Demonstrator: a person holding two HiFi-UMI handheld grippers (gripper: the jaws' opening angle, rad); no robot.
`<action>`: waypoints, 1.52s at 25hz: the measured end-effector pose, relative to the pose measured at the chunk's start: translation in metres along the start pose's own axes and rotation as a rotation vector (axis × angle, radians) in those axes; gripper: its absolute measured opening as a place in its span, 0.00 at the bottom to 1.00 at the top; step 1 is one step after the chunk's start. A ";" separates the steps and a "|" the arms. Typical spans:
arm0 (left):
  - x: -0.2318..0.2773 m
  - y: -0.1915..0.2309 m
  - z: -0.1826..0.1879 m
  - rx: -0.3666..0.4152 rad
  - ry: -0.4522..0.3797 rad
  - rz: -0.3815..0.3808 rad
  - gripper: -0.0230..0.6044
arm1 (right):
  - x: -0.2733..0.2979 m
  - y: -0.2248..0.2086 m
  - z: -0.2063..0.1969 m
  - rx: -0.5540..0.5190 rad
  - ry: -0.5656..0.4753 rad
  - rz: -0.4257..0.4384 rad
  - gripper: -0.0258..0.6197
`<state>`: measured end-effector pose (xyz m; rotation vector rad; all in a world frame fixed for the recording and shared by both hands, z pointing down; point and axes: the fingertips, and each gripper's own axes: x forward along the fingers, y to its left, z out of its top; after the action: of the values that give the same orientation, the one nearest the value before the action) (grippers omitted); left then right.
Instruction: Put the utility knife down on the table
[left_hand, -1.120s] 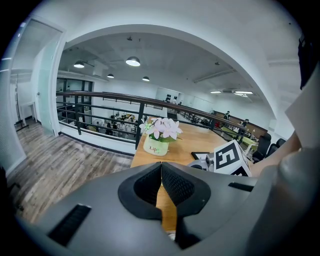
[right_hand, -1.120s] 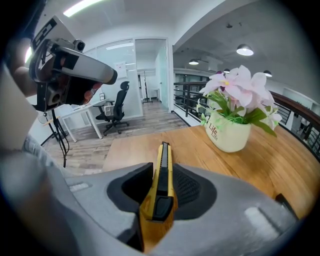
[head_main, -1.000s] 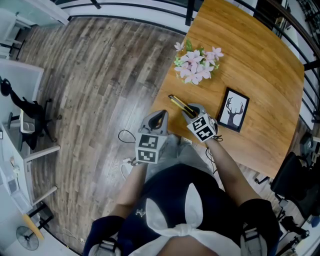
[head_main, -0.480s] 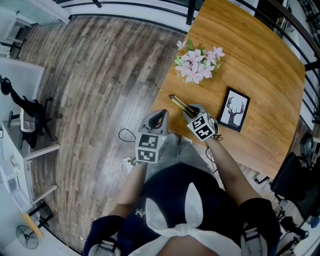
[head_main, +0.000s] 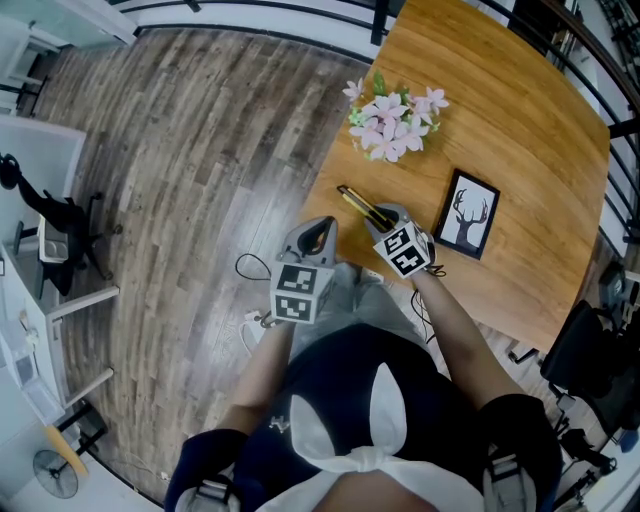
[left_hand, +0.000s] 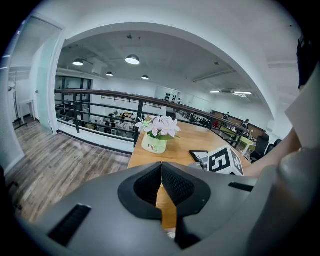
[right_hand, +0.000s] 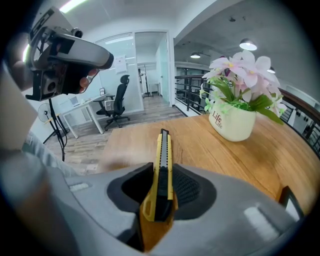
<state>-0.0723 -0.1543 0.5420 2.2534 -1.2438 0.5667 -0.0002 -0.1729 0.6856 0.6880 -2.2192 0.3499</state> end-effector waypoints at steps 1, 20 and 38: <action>0.000 0.000 0.000 -0.001 0.000 -0.002 0.07 | 0.001 0.001 -0.001 0.014 0.002 0.008 0.22; -0.005 -0.007 0.005 0.013 -0.018 -0.014 0.07 | -0.016 0.009 0.007 0.083 0.027 0.017 0.32; -0.014 -0.032 0.023 0.059 -0.076 -0.041 0.07 | -0.118 0.019 0.082 0.058 -0.233 -0.084 0.18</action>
<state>-0.0492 -0.1445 0.5084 2.3645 -1.2289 0.5127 0.0059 -0.1513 0.5429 0.8895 -2.3980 0.3057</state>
